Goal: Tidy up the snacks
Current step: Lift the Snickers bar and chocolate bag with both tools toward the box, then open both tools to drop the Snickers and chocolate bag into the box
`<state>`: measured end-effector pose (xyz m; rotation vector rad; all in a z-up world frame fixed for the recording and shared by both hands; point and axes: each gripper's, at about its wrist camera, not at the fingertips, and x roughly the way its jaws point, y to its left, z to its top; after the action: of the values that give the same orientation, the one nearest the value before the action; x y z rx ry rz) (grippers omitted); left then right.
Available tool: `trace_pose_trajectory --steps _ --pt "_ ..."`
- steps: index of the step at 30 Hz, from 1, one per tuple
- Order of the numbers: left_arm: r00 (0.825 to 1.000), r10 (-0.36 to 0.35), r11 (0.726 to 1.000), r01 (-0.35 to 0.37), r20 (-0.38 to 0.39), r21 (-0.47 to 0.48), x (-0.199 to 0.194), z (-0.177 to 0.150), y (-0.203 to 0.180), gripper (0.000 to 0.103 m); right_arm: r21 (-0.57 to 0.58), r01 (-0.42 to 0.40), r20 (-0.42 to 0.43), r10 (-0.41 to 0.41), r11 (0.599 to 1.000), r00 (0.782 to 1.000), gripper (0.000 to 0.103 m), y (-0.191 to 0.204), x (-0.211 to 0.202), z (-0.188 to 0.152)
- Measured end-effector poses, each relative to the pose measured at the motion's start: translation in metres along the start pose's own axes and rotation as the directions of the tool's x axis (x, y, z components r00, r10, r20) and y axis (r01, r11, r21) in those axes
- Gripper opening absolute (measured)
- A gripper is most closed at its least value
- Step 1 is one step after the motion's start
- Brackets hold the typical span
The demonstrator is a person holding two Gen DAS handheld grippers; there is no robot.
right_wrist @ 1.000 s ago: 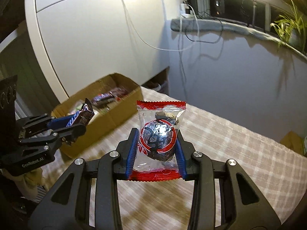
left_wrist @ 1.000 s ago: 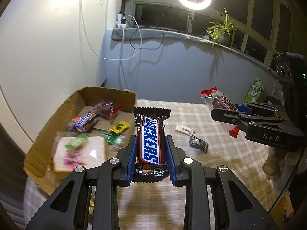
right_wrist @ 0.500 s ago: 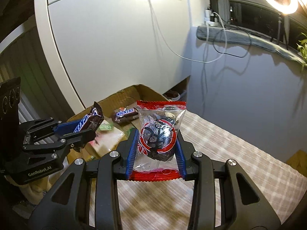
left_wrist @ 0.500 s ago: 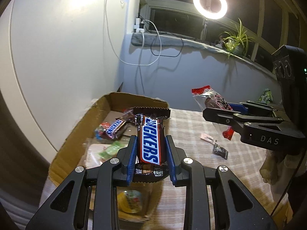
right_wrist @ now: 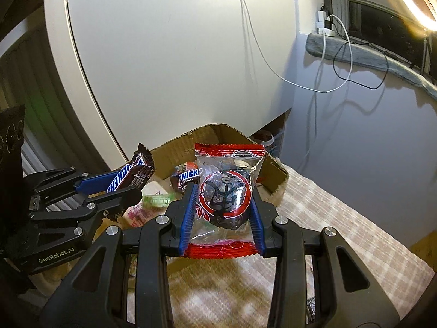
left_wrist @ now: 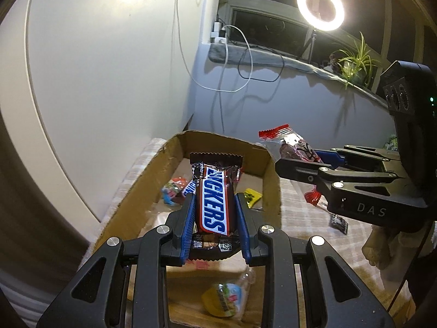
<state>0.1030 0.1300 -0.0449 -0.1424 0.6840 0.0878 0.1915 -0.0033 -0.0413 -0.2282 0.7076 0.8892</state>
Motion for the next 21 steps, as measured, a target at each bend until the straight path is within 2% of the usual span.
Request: trace_pose_trajectory --steps 11,21 --pt "1.000 0.017 1.000 -0.017 -0.022 -0.010 0.012 0.002 0.011 0.027 -0.011 -0.022 -0.039 0.022 1.000 0.999 0.038 0.005 0.031 0.007" --pt "0.999 0.021 1.000 -0.021 -0.032 -0.017 0.019 0.005 0.014 0.027 -0.012 -0.015 -0.064 0.014 1.000 0.998 0.038 0.002 0.041 0.009"
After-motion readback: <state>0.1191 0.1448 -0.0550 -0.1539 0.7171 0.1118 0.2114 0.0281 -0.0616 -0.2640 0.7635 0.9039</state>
